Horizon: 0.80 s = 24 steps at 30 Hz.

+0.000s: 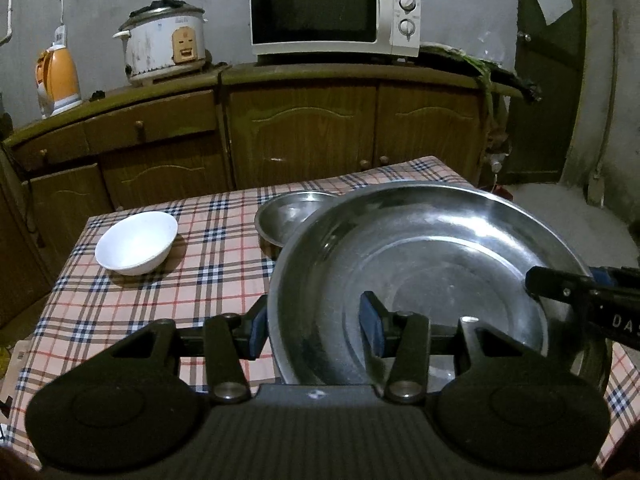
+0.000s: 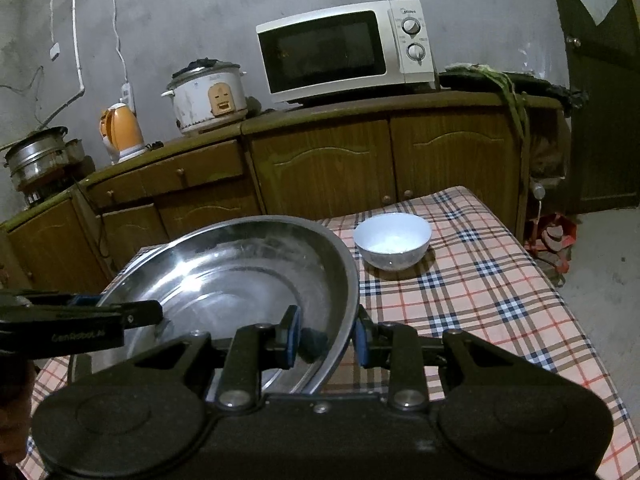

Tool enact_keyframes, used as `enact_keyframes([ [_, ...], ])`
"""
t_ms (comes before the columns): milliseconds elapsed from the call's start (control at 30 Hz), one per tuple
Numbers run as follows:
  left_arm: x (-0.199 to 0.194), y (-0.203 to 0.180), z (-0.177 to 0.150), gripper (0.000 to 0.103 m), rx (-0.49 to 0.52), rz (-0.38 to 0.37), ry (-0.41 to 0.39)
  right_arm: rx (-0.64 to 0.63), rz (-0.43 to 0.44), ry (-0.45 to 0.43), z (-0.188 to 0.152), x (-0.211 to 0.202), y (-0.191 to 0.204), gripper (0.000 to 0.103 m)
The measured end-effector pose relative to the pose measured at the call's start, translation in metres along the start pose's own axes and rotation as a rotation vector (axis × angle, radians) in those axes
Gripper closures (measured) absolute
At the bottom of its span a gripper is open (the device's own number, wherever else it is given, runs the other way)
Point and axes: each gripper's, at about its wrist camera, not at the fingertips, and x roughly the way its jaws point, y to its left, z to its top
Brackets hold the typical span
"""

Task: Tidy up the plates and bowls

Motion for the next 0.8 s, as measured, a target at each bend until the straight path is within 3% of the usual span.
enact_keyframes([
  [800, -0.017, 0.026, -0.002, 0.055, -0.022, 0.051, -0.016, -0.049, 0.051, 0.001, 0.004, -0.001, 0.033, 0.068],
])
